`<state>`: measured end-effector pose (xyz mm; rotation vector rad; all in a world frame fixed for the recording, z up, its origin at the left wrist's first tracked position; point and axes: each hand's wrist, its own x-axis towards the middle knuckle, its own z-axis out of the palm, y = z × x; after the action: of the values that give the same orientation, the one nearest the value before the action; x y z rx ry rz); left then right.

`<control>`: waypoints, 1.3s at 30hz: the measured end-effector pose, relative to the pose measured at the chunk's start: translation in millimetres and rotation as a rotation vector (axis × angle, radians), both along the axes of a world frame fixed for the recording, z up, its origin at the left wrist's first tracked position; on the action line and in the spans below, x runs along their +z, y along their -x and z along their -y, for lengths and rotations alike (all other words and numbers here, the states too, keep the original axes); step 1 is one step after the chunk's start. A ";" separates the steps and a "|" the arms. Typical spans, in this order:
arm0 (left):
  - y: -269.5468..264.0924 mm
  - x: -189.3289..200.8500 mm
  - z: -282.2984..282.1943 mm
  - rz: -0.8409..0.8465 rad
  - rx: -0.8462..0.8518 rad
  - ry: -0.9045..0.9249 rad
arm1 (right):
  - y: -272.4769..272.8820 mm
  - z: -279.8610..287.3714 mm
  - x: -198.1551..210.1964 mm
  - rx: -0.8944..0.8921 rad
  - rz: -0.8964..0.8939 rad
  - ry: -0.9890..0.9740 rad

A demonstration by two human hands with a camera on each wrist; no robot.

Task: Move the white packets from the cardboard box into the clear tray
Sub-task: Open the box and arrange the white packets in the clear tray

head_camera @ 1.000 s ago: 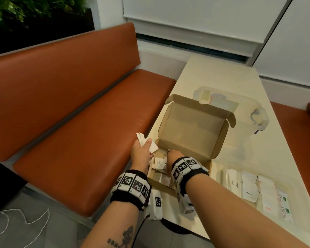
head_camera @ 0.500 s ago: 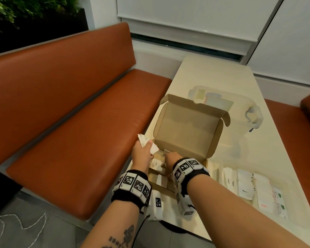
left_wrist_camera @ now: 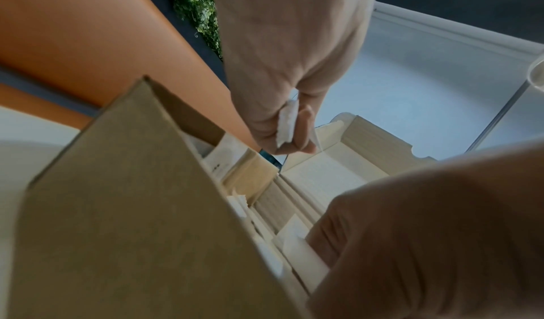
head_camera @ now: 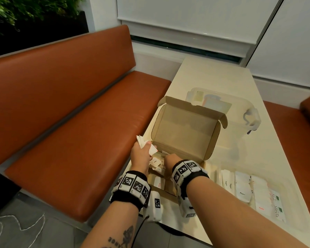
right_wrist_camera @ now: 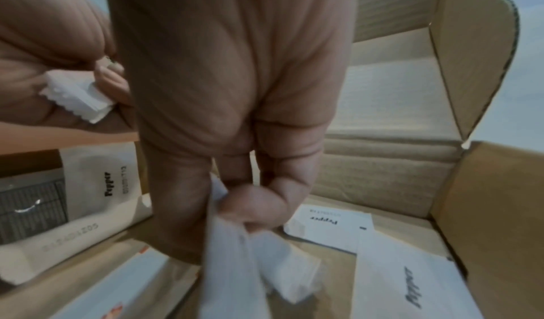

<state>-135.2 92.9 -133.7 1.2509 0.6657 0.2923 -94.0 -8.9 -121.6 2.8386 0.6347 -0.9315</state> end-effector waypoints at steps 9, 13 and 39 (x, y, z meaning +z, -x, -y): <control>1.3 2.9 5.7 -0.098 0.011 -0.099 | 1.6 34.6 47.0 -0.131 -0.064 -0.153; -2.8 4.8 18.5 -0.098 -0.008 -0.110 | -0.2 55.8 64.0 -0.250 -0.100 -0.301; -1.4 38.3 223.3 -0.040 -0.589 0.050 | 20.7 242.1 75.9 -0.630 -0.101 -0.655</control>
<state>-133.8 -130.4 -95.4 1.3476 0.3122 -0.2355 -114.7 -251.0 -45.7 3.7114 0.0097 -1.1048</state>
